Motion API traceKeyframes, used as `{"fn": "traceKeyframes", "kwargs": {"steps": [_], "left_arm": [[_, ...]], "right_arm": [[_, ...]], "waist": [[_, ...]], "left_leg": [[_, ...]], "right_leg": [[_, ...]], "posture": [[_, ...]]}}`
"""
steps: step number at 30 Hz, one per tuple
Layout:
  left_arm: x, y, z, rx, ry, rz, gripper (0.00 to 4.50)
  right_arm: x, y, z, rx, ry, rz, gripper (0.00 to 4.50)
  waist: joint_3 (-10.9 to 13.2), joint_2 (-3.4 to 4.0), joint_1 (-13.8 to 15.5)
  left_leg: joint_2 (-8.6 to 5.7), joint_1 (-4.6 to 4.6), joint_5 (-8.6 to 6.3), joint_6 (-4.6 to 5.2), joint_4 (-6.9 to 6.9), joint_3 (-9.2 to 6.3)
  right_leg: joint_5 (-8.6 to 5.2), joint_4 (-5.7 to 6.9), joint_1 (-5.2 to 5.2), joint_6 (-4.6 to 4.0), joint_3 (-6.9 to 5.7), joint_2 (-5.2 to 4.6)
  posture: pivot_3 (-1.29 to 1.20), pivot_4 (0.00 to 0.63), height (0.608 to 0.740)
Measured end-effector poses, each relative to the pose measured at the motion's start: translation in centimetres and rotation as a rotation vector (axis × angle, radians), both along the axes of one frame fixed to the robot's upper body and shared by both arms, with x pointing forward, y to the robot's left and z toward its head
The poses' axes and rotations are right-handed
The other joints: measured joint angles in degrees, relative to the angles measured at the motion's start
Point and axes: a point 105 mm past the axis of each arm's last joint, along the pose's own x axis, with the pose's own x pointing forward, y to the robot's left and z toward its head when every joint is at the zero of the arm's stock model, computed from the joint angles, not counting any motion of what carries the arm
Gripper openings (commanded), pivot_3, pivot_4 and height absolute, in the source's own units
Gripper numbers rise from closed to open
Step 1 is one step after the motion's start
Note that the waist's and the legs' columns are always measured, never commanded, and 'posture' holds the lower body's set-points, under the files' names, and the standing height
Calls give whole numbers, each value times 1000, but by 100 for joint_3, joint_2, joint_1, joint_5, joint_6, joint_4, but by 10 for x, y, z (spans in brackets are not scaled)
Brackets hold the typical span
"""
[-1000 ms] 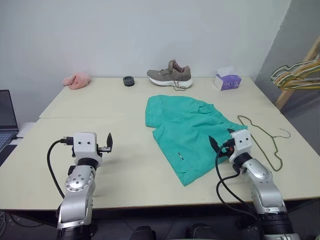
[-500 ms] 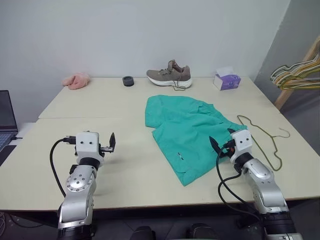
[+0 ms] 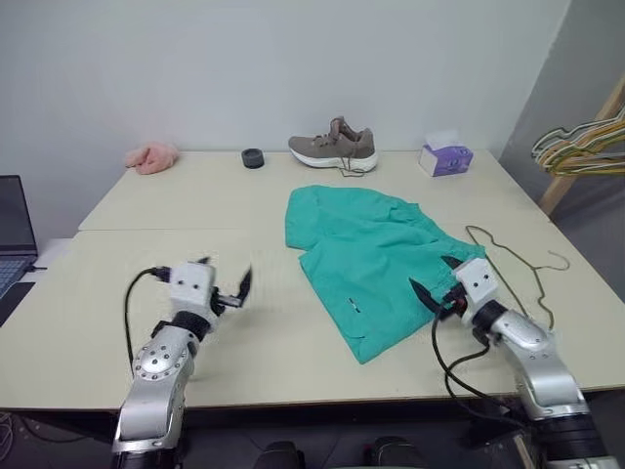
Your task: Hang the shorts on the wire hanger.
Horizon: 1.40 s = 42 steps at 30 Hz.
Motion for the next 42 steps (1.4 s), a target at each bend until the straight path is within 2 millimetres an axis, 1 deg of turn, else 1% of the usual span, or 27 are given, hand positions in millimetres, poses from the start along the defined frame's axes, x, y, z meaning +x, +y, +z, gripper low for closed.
{"fn": "traceKeyframes", "kwargs": {"steps": [4, 6, 8, 10, 13, 15, 17, 20, 23, 25, 27, 29, 32, 35, 36, 37, 40, 42], "left_arm": [[-6, -21, 0, 0, 52, -190, 4482], [-10, -33, 6, -24, 72, -288, 4482], [-14, -40, 12, -24, 87, -373, 4482], [-16, -44, 15, -19, 102, -428, 4482], [-17, -51, 18, -15, 116, -482, 4482], [-13, -52, 24, -14, 98, -490, 4482], [-12, -52, 26, -20, 95, -495, 4482], [-10, -53, 29, -23, 90, -501, 4482], [-7, -49, 26, -30, 103, -489, 4482], [-6, -45, 26, -33, 104, -476, 4500], [-6, -42, 28, -42, 102, -470, 4500], [-8, -40, 28, -47, 123, -490, 4500], [-19, -36, 22, -46, 198, -547, 4500], [-31, -30, 15, -17, 271, -595, 4500], [-33, -27, 14, -2, 288, -602, 4500], [-34, -25, 15, 6, 290, -603, 4500], [-31, -17, 20, 26, 278, -589, 4500], [-30, -15, 24, 43, 272, -594, 4500]], "right_arm": [[-13, -17, -1, -151, 18, 108, 4500], [-15, -33, -3, -270, 9, 135, 4500], [-14, -52, -4, -423, -13, 157, 4500], [-9, -57, -5, -537, -59, 199, 4500], [2, -46, -10, -682, -144, 296, 4500], [7, -37, -17, -767, -196, 368, 4500], [13, -28, -19, -814, -252, 407, 4500], [23, -18, -21, -874, -324, 435, 4500], [34, -4, -23, -899, -383, 443, 4500], [37, 3, -24, -905, -407, 458, 4106], [40, 10, -27, -890, -411, 465, 3599], [40, 19, -31, -868, -408, 478, 2841], [40, 31, -36, -830, -393, 493, 1770], [40, 36, -36, -797, -381, 493, 668], [40, 37, -36, -790, -374, 493, 232], [40, 38, -36, -786, -369, 494, 15], [41, 47, -30, -756, -372, 494, 15], [41, 62, -25, -720, -361, 503, 15]], "waist": [[2, 2, -37], [4, 4, -77], [6, 3, -132], [11, -1, -198], [18, -4, -354], [18, -5, -415], [17, -6, -465], [11, -22, -507], [5, -31, -565], [0, -40, -616], [-3, -45, -652], [-3, -45, -680], [1, -43, -696], [5, -42, -697], [6, -41, -691], [7, -41, -682], [8, -40, -673], [9, -38, -676]], "left_leg": [[-1, 5, 0, 0, 0, 4], [0, 10, 0, 0, 0, 15], [-1, 21, 0, 0, -2, 31], [0, 42, -1, 0, -5, 41], [3, 54, 0, 1, -5, 45], [4, 55, 0, 1, -4, 44], [5, 54, 0, 0, -4, 43], [9, 54, 0, 0, -4, 41], [10, 57, 0, 1, -1, 40], [11, 57, 0, 1, -1, 36], [13, 57, 0, 1, -2, 34], [14, 57, 0, 1, -4, 30], [19, 55, -1, 1, -5, 24], [19, 55, -1, 1, -5, 21], [19, 54, 0, 1, -4, 20], [18, 54, 0, 1, -4, 20], [19, 55, 0, 1, -4, 20], [21, 53, -1, 1, -5, 17]], "right_leg": [[-1, 3, 1, -3, 1, 7], [-3, 4, 1, -6, 1, 7], [-5, 4, 5, -9, 5, 7], [-15, 4, 19, -26, 13, 8], [-16, 7, 27, -31, 20, 10], [-14, 8, 28, -30, 24, 10], [3, 8, 29, 1, 30, 10], [6, 7, 29, 4, 43, 10], [8, 8, 33, 6, 46, 10], [8, 8, 35, 5, 44, 10], [7, 8, 35, 4, 43, 11], [6, 8, 34, 3, 43, 13], [5, 9, 32, 0, 40, 18], [4, 9, 32, -1, 35, 18], [4, 10, 33, -1, 33, 17], [4, 10, 33, -1, 32, 16], [4, 10, 33, -1, 30, 15], [4, 11, 31, -1, 28, 16]], "posture": [[-62, 0, 740], [-70, 0, 740], [-84, 0, 740], [-94, 0, 740], [-106, 0, 740], [-111, 0, 740], [-111, 0, 740], [-116, 0, 740], [-115, 0, 740], [-114, 0, 740], [-114, 0, 740], [-108, 0, 740], [-104, 0, 740], [-103, 0, 740], [-102, 0, 740], [-102, 0, 740], [-101, 0, 740], [-102, 0, 740]]}}
